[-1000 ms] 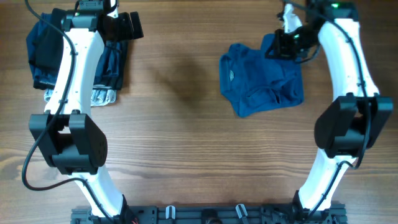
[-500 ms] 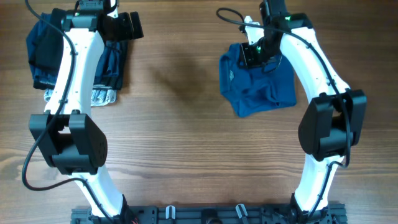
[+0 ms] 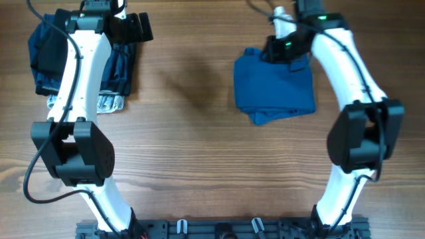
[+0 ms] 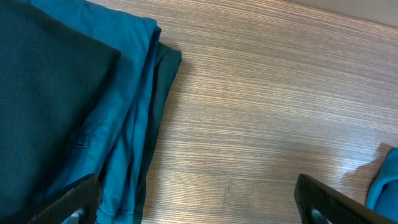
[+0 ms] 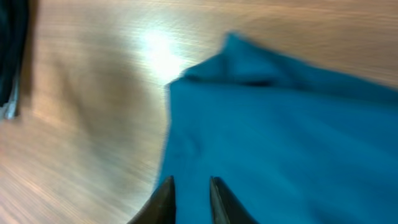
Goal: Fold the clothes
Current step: 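Press the folded polo flat and withdraw the right gripper rightward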
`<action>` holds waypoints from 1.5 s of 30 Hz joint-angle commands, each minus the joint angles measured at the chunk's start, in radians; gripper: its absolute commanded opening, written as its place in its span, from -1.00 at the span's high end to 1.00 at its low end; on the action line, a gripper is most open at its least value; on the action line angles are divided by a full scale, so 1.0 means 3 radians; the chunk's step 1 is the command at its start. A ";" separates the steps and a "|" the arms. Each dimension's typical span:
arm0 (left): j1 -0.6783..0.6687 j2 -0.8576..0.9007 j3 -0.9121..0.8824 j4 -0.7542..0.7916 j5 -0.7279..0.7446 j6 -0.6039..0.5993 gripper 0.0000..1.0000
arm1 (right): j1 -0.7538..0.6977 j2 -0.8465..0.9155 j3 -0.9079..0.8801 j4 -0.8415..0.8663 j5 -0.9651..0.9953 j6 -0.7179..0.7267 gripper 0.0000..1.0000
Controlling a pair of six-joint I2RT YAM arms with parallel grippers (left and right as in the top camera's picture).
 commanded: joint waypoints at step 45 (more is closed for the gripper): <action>0.0004 0.0019 -0.0009 0.0009 -0.0020 0.0005 -1.00 | -0.0552 -0.1012 -0.3072 0.1971 0.0390 0.0420 0.84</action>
